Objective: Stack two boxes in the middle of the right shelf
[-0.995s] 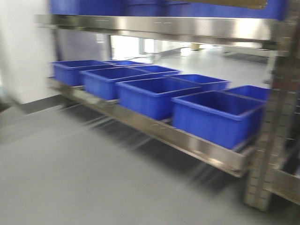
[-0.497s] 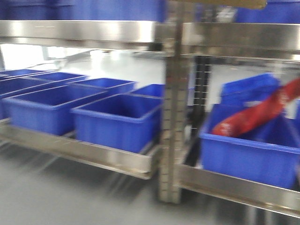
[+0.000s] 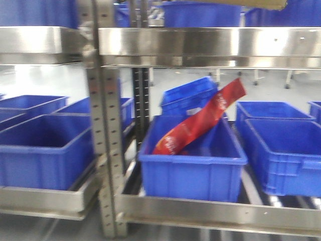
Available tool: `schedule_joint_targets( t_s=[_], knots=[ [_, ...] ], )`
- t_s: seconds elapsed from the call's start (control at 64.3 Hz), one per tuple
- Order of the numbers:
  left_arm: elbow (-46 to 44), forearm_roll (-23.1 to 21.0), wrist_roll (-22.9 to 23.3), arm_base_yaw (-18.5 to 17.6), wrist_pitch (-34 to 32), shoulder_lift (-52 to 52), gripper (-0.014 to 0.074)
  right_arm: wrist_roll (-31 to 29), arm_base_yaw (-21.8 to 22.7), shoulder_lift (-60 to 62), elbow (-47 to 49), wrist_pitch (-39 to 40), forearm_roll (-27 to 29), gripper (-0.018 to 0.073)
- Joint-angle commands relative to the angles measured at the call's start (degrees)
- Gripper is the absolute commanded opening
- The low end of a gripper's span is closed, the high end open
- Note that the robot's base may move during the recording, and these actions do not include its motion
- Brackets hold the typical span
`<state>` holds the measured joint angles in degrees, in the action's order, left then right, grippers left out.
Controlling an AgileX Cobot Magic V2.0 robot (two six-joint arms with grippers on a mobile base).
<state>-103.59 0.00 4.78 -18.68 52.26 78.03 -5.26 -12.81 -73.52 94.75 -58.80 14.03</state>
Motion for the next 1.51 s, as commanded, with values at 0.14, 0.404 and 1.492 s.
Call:
schedule_joint_targets(
  t_s=[0.14, 0.404, 1.492],
  knots=[
    [-0.60, 0.81, -0.02, 0.12, -5.32, -1.14, -0.0111, -0.90, 0.56, 0.53, 0.59, 0.81, -1.78, -0.0151],
    [-0.60, 0.81, -0.02, 0.12, -5.32, -1.14, -0.0111, -0.90, 0.56, 0.53, 0.59, 0.81, -1.78, -0.0151],
    [-0.60, 0.81, -0.02, 0.12, -5.32, -1.04, -0.0111, -0.90, 0.56, 0.53, 0.59, 0.92, -1.78, -0.0151]
  ],
)
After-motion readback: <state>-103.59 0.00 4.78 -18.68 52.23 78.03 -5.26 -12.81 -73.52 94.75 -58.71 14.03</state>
